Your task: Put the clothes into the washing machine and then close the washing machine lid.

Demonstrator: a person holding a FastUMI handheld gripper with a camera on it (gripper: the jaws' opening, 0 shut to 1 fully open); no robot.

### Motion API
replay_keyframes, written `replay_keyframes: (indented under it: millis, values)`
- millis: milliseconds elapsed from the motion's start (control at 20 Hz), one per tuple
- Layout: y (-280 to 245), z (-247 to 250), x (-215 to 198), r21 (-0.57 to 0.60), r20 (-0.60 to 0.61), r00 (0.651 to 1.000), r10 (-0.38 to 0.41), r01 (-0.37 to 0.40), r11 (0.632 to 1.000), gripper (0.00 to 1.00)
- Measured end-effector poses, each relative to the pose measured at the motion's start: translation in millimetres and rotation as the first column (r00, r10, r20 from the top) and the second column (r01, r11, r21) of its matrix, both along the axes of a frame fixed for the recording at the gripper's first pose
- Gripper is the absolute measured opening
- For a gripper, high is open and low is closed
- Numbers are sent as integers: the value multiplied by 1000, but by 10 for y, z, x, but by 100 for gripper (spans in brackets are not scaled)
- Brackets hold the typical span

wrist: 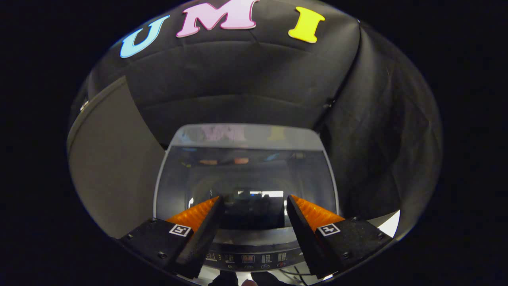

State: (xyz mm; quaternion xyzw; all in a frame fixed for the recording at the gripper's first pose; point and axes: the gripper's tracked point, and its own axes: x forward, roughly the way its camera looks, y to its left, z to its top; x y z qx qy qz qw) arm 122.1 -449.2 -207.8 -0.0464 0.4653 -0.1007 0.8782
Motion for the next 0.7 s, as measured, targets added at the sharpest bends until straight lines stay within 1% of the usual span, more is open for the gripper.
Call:
replay_keyframes:
  millis: [150,300,500,600,700]
  values:
    - [-18,-249,-136,31,-38,999,-22,23,999,99]
    - [-45,-211,-175,24,-34,999,-16,17,1000,99]
    - [-39,226,1,26,44,999,-10,8,1000,99]
    - [-21,535,147,22,110,994,-1,-2,1000,99]
    - [10,886,257,17,190,982,15,-18,1000,99]
